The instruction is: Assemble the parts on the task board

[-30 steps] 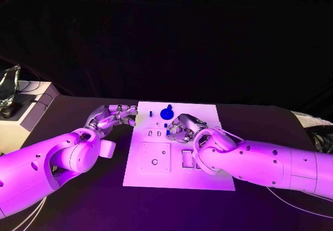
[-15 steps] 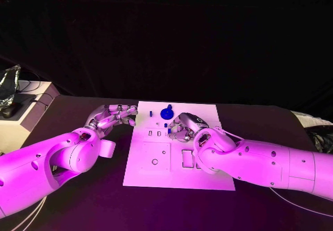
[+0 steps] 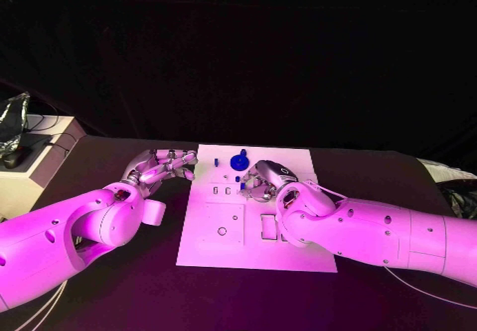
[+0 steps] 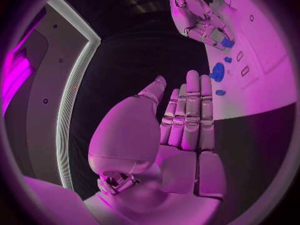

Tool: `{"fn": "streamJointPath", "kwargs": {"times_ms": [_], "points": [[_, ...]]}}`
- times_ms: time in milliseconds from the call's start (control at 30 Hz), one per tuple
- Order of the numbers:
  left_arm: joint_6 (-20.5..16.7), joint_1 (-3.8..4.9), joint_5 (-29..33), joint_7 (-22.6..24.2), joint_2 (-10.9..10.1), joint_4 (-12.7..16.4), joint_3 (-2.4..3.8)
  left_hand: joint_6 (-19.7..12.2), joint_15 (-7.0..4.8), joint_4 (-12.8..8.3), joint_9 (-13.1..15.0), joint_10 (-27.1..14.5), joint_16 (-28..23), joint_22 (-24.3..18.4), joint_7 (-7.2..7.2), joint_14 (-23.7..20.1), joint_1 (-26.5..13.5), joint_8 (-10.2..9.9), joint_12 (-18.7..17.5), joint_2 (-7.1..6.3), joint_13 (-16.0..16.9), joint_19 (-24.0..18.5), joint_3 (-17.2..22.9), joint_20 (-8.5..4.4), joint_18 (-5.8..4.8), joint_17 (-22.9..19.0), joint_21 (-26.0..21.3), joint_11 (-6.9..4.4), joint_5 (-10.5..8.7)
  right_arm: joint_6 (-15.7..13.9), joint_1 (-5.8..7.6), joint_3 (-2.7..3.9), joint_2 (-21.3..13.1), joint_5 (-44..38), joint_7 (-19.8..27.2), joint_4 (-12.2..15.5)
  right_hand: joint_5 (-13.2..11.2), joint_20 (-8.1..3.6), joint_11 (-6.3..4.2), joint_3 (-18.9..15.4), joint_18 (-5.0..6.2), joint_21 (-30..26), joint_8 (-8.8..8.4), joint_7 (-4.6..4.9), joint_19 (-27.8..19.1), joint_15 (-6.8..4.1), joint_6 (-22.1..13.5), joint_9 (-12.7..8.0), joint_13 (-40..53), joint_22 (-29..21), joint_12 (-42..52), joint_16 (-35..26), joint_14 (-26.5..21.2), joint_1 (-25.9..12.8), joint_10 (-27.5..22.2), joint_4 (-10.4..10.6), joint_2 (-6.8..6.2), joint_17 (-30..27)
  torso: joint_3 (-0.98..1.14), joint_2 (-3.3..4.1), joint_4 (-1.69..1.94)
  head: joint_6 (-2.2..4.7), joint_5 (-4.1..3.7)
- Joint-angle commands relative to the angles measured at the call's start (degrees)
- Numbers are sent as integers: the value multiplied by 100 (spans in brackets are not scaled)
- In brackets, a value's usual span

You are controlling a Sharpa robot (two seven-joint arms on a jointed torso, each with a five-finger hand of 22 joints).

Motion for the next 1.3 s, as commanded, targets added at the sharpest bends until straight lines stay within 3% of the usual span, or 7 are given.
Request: {"fn": "streamJointPath", "kwargs": {"times_ms": [33, 633, 867, 1167, 1300], "points": [[107, 1, -14, 21, 9, 6, 4, 15, -28, 13, 5, 7, -30, -5, -27, -5, -22, 1, -2, 3, 8, -6, 21, -37, -5, 6, -15, 8, -24, 109, -20, -7, 14, -96, -75, -23, -22, -23, -27, 4, -16, -31, -1, 78, 240, -19, 77, 9, -4, 996, -35, -16, -16, -50, -32, 48, -15, -9, 2, 0, -1, -4, 1], [105, 0, -14, 1, 15, -5, 4, -24, -22, 0, 4, -34, -35, -18, -2, -7, -7, -3, -4, -10, 7, -8, 13, -37, -6, 5, -13, 24, -23, 61, -24, -7, 10, -83, 21, -67, -70, 79, 115, -67, 33, -194, -22, 290, 209, 88, -501, 6, -483, 965, -451, -79, -48, 34, -424, 362, -464, -100, 4, -2, -8, -6, 19], [102, -1, -14, -2, 15, -6, 4, -24, -22, 0, 4, -34, -35, -18, -2, -7, -7, -3, -4, -10, 7, -8, 13, -37, -6, 5, -13, 24, -23, 1, -24, -7, 7, -56, 74, -76, -88, 116, 156, -96, 50, -234, -22, 348, 203, 122, -714, 7, -768, 959, -533, -96, -57, 100, -590, 440, -526, -106, 5, 6, -9, -4, 14], [94, -1, -95, -75, 33, -23, 4, -60, -14, -16, 5, -81, -36, -23, 19, -6, -3, -1, -3, -18, 8, -8, -8, -32, -3, 3, -9, 40, -23, -295, -24, -6, -108, -10, 222, 66, -103, 127, 164, -127, 56, -244, -22, 352, 205, 129, -746, 7, -907, 958, -475, -100, -57, 99, -646, 520, -595, -99, 4, -5, 6, -11, 20], [132, 0, -481, -345, 50, -60, 4, -188, -5, 48, 4, 56, -34, -42, 45, 9, -186, -4, 43, -148, 25, -4, -201, -11, -12, 1, -35, 22, -25, -584, -10, 10, -290, 230, 452, 230, -122, 150, 195, -110, 65, -249, -31, 390, 208, 153, -888, 8, -966, 958, -439, -96, -57, 109, -674, 696, -741, -95, 13, -12, -17, 14, 58]]}}
